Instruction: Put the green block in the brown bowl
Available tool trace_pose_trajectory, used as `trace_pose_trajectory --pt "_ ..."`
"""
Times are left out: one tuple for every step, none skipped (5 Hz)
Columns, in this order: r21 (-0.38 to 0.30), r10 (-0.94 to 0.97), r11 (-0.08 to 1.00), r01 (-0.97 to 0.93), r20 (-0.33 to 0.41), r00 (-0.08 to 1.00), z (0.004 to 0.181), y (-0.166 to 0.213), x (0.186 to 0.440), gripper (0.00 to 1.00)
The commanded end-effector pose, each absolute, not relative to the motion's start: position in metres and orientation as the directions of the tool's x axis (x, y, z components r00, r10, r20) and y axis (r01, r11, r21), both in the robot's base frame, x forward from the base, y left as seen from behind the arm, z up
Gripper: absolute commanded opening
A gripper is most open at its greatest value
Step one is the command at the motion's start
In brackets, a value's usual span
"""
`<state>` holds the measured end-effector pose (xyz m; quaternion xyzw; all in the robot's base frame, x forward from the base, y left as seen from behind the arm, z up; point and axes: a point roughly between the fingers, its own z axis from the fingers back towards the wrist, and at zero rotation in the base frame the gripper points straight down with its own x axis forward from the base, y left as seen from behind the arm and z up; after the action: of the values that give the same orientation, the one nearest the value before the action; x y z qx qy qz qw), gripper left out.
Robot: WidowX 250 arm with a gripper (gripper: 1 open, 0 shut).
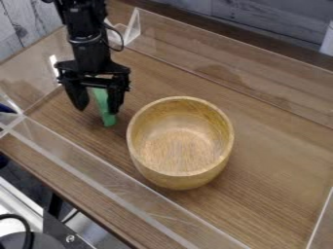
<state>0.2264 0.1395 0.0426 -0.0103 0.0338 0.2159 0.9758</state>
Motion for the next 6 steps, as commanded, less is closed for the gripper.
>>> trace_pose_trajectory --pt "-0.001 0.416 0.909 -0.417 -0.015 0.909 0.053 0.145 0.241 1.0" --pt "-0.001 0.415 0.91 -0.416 -0.016 0.909 0.05 0.145 0.245 1.0" --pt "-0.003 0.417 0.909 -0.417 -0.016 0.909 0.048 0.145 0.247 0.0" --pt "-0.007 0.415 0.91 -0.415 -0.015 0.91 0.05 0.143 0.249 0.0" --pt "-0.015 0.408 0.913 -0.409 -0.014 0.913 0.056 0.14 0.249 0.0" --pt "-0.021 0.403 0.915 -0.403 -0.013 0.915 0.063 0.138 0.25 0.0"
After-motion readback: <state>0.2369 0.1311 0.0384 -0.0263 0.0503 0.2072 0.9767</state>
